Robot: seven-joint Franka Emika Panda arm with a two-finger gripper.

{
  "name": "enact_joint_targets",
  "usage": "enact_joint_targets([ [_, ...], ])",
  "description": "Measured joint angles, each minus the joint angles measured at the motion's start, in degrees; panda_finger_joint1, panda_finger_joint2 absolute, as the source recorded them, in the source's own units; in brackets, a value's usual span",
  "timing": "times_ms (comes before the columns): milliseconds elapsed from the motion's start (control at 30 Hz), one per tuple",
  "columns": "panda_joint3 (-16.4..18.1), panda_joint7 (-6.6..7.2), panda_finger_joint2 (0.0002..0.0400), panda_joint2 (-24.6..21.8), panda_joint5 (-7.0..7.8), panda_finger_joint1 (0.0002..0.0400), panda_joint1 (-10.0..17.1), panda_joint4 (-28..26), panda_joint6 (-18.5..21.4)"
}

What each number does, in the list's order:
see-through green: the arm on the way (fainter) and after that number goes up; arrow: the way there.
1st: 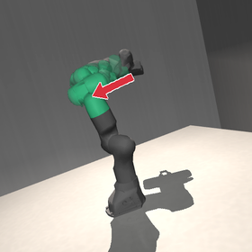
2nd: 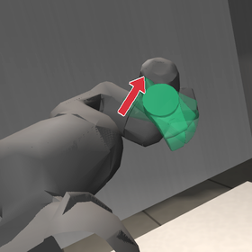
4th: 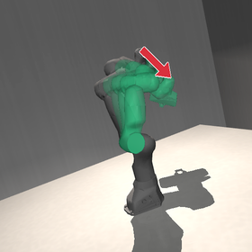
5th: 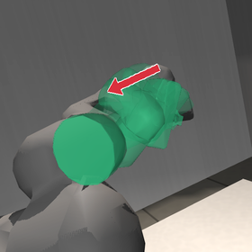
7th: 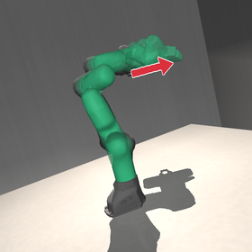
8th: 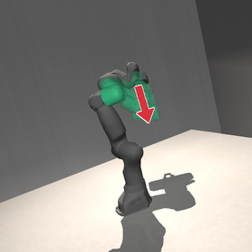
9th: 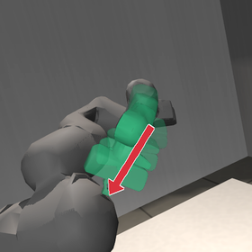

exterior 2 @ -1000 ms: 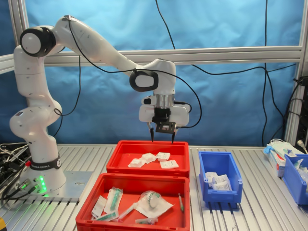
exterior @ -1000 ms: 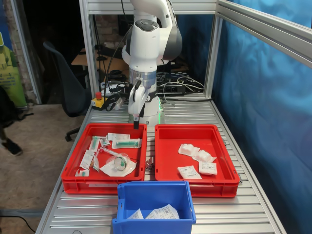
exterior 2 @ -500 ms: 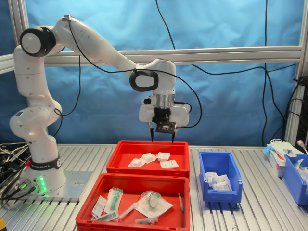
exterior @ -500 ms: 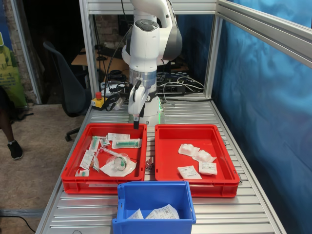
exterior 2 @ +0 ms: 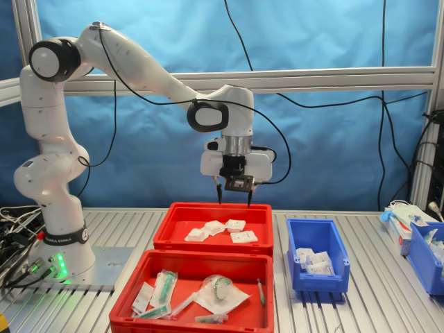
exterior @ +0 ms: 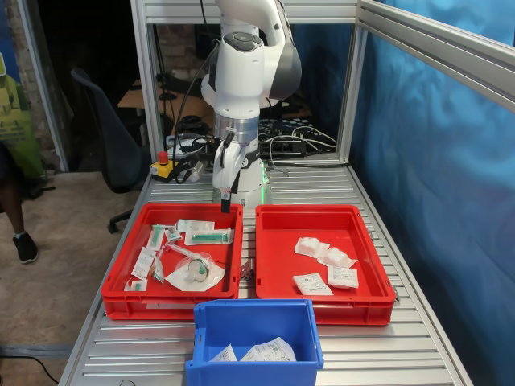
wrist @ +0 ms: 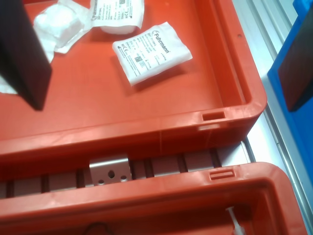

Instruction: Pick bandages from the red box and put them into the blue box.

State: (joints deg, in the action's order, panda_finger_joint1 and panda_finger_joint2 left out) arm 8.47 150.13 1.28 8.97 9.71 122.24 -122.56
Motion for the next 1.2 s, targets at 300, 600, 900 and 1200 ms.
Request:
enact_joint_targets([
  [300, 0.18, 0.0, 0.04, 0.0, 0.0, 0.04, -0.02, 0.0, 0.0],
  [600, 0.29, 0.0, 0.04, 0.0, 0.0, 0.04, -0.61, 0.0, 0.0],
  [900, 0.46, 0.0, 0.04, 0.0, 0.0, 0.04, -4.47, 1.58, -0.2],
  [1200, 0.96, 0.0, 0.04, 0.44, -1.38, 0.04, -9.22, 4.39, -5.53],
])
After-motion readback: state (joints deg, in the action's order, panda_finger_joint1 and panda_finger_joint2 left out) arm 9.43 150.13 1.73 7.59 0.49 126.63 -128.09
